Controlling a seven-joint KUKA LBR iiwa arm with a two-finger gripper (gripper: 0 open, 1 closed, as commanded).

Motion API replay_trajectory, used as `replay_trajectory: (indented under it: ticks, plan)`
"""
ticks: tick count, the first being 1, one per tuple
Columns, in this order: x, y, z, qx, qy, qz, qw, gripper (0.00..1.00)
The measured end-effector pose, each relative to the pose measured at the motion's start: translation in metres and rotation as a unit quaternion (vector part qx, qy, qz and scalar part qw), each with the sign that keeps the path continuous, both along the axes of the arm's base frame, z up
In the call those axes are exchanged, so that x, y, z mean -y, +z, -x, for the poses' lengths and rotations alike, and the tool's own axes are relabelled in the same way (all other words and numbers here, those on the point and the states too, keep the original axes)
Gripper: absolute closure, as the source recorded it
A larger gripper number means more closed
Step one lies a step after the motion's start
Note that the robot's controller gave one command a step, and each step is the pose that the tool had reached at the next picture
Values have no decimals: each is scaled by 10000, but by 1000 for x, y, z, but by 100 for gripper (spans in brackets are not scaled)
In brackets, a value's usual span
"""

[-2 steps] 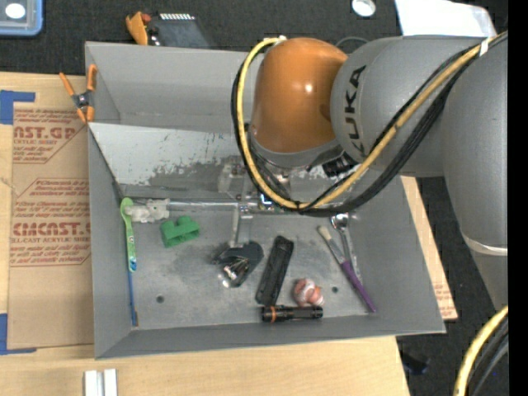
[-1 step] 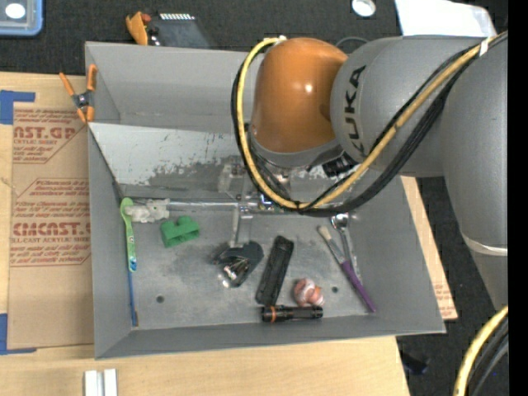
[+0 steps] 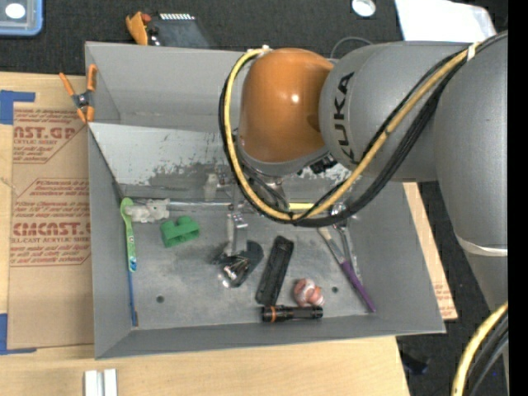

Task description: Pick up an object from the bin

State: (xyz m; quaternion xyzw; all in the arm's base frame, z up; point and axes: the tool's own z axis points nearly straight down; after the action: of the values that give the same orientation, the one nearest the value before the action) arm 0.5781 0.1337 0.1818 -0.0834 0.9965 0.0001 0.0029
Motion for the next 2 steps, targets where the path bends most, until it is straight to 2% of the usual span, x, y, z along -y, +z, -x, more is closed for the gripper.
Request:
replay_trajectory:
  ticks: [1,2]
  plan:
    - [-5,-43,-2,2,652,-10,9979,0]
    - [2,-70,7,14,235,-25,9997,0]
